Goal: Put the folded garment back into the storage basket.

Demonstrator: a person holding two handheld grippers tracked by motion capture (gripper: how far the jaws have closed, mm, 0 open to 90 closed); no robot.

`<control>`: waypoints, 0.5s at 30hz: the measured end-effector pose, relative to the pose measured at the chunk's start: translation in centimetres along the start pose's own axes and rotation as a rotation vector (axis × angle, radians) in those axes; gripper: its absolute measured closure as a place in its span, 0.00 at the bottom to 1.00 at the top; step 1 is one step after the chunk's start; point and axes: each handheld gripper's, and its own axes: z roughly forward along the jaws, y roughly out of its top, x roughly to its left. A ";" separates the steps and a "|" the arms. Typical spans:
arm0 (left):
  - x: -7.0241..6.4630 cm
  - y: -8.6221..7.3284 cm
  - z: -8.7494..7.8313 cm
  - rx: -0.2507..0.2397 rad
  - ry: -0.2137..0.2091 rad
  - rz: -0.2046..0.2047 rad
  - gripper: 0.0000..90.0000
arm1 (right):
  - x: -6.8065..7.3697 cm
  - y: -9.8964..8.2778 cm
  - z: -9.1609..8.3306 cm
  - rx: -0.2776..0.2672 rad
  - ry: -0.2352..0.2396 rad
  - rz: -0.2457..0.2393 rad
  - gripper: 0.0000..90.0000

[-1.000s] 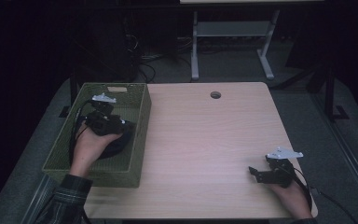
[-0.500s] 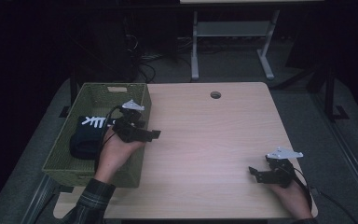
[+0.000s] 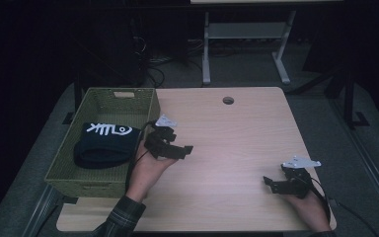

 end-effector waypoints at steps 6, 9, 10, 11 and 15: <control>-0.9 -1.2 2.0 0.008 0.016 0.033 0.21 | 0.0 0.0 0.0 0.000 0.000 0.000 0.16; -1.1 -1.7 2.9 0.012 0.017 0.041 0.17 | 0.0 0.0 0.0 0.000 0.000 -0.001 0.16; -1.3 -2.0 3.3 0.013 0.014 0.045 0.17 | 0.0 0.0 0.0 0.000 0.000 -0.001 0.16; -1.4 -2.2 3.6 0.013 0.013 0.038 0.16 | 0.0 0.0 0.0 0.000 0.000 -0.001 0.16; -1.7 -3.0 4.7 0.004 0.019 0.066 0.15 | 0.0 0.0 0.0 0.000 0.000 0.000 0.16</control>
